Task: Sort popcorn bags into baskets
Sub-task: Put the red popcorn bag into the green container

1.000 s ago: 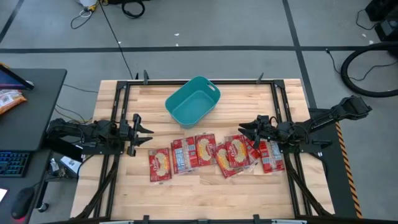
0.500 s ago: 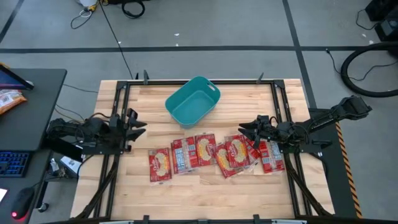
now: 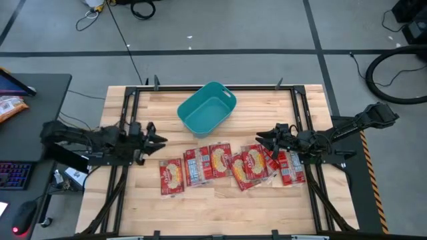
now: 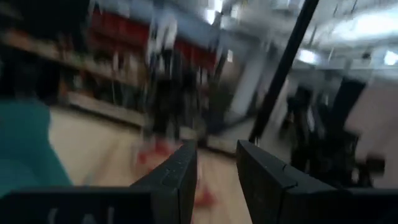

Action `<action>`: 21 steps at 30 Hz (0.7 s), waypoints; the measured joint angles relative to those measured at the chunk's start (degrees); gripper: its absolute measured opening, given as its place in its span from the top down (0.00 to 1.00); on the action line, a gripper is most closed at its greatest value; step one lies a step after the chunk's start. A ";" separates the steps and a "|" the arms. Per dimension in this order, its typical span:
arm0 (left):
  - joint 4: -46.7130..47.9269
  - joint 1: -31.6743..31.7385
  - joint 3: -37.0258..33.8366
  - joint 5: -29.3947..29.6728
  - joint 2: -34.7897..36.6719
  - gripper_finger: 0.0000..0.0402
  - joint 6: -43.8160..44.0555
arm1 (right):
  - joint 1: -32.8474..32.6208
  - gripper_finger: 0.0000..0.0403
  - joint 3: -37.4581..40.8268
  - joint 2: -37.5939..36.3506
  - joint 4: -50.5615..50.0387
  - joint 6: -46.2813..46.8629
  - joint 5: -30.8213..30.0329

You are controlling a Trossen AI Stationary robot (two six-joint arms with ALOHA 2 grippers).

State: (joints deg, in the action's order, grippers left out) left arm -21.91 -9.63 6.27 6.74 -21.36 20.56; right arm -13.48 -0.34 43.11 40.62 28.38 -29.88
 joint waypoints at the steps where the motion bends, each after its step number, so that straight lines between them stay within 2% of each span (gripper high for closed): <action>1: 1.29 0.00 0.93 -1.14 -3.18 0.71 0.18 | 0.01 0.61 0.00 0.00 0.00 -0.02 0.01; 6: 3.22 -1.95 5.23 -9.47 -18.90 0.71 2.31 | -0.01 0.61 0.00 0.00 0.00 -0.01 0.01; 8: 5.74 -3.80 7.61 -10.17 -24.44 0.71 2.21 | -0.01 0.61 0.00 0.00 0.00 -0.02 0.00; 16: 18.35 -8.91 19.18 -5.82 -42.11 0.71 -7.22 | 0.00 0.61 0.00 0.00 0.00 -0.02 0.00; 21: 24.22 -11.87 25.34 3.55 -50.23 0.67 -13.75 | -0.01 0.61 0.00 0.00 0.00 -0.02 0.01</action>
State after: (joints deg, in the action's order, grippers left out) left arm 2.31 -21.50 31.60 10.29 -71.59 6.81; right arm -13.50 -0.34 43.11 40.62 28.36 -29.87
